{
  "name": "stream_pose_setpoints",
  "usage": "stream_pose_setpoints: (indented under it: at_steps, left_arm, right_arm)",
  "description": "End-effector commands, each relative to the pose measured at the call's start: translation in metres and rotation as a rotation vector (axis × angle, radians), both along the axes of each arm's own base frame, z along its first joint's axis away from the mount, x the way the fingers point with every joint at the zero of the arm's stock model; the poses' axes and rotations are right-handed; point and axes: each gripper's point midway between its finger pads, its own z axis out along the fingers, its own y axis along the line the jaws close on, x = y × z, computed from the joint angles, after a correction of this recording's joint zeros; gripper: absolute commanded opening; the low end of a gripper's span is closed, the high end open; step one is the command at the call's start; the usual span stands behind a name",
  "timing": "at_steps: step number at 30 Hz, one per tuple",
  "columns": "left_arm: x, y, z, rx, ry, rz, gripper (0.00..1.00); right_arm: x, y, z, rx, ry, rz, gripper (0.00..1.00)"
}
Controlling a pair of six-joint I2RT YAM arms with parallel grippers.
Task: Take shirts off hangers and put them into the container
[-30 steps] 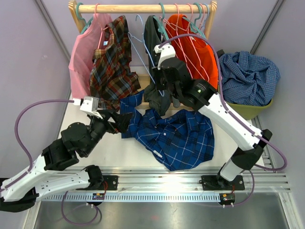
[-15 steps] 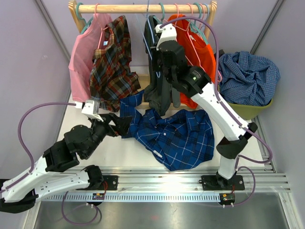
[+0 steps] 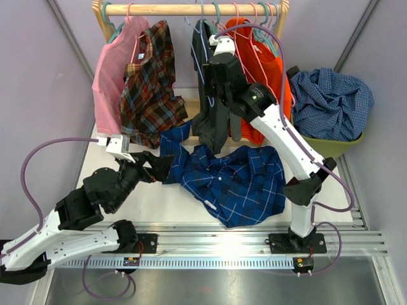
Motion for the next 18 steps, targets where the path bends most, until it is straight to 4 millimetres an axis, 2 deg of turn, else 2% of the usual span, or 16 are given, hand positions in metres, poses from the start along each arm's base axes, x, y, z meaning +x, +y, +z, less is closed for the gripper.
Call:
stream_pose_setpoints:
  at_steps: [1,2,3,6,7,8,12,13,14,15,17,18]
  left_arm:
    - [0.003,0.001,0.011,-0.048,-0.017,0.025,0.99]
    - [0.003,0.001,0.011,-0.047,-0.016,0.023,0.99]
    - [0.002,0.001,0.011,-0.048,-0.018,0.022,0.99]
    - [0.004,-0.001,0.011,-0.042,-0.017,0.023,0.99]
    - [0.003,-0.001,0.01,-0.043,-0.015,0.02,0.99]
    - [0.004,-0.002,0.011,-0.043,-0.016,0.02,0.99]
    - [0.005,-0.005,0.01,-0.036,-0.013,0.017,0.99]
    - [0.004,-0.005,0.011,-0.037,-0.013,0.014,0.99]
    - [0.005,-0.005,0.011,-0.037,-0.013,0.016,0.99]
    - [0.005,-0.005,0.011,-0.037,-0.013,0.017,0.99]
    - [0.005,-0.003,0.01,-0.031,-0.012,0.025,0.99]
    - [0.006,-0.002,0.01,-0.025,-0.01,0.034,0.99]
  right_arm:
    - [-0.013,-0.008,0.019,0.078,-0.006,0.02,0.0]
    - [-0.015,-0.008,0.013,0.071,0.008,0.026,0.0]
    - [-0.022,-0.012,0.022,0.088,-0.006,0.034,0.0]
    - [-0.032,-0.017,0.028,0.079,-0.019,0.043,0.0]
    - [-0.032,-0.019,0.03,0.076,-0.024,0.036,0.27]
    - [-0.033,-0.021,0.028,0.068,-0.023,0.032,0.41]
    - [-0.037,-0.032,0.034,0.044,-0.039,0.015,0.77]
    - [-0.038,-0.033,0.034,0.04,-0.04,0.018,0.98]
    - [-0.039,-0.036,0.035,0.039,-0.041,0.015,0.99]
    - [-0.049,-0.039,0.045,0.053,-0.054,0.027,0.99]
    - [-0.063,-0.042,0.043,0.034,-0.065,0.042,1.0]
    - [-0.084,-0.053,0.067,0.065,-0.129,0.055,0.99]
